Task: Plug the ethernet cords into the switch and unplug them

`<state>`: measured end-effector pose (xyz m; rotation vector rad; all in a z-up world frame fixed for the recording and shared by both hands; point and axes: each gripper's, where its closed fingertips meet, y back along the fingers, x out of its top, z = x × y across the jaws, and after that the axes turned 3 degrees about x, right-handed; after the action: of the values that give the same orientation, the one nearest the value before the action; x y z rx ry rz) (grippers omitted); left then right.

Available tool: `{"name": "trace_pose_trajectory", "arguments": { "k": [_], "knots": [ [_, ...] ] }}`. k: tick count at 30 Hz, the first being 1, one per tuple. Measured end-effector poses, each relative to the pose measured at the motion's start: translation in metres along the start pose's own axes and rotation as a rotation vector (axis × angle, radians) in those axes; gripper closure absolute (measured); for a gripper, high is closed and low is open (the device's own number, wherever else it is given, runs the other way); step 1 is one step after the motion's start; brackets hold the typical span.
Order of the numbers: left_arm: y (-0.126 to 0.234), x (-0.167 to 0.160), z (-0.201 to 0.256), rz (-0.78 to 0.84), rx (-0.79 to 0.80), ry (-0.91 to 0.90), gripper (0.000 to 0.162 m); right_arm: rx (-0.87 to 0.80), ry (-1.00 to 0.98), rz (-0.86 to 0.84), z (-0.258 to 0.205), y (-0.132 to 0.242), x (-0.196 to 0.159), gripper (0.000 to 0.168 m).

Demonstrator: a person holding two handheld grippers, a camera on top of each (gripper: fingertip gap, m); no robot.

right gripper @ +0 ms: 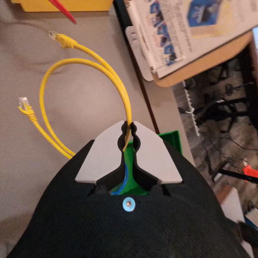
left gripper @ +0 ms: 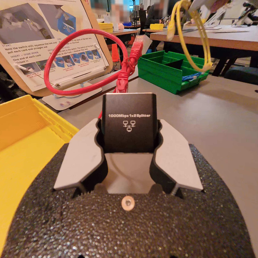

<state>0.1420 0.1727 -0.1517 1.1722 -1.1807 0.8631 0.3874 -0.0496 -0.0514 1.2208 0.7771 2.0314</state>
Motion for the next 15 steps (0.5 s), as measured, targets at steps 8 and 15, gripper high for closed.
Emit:
{"name": "trace_pose_trajectory", "arguments": {
  "k": [8, 15],
  "knots": [
    [-0.009, -0.001, 0.012, -0.015, -0.027, -0.014, 0.088, -0.481, -0.179, -0.064, 0.082, 0.074, -0.119, 0.162],
    [-0.013, -0.002, 0.023, -0.035, -0.042, -0.045, 0.088, -0.505, -0.268, -0.139, 0.061, 0.004, -0.199, 0.162]
  ]
}}
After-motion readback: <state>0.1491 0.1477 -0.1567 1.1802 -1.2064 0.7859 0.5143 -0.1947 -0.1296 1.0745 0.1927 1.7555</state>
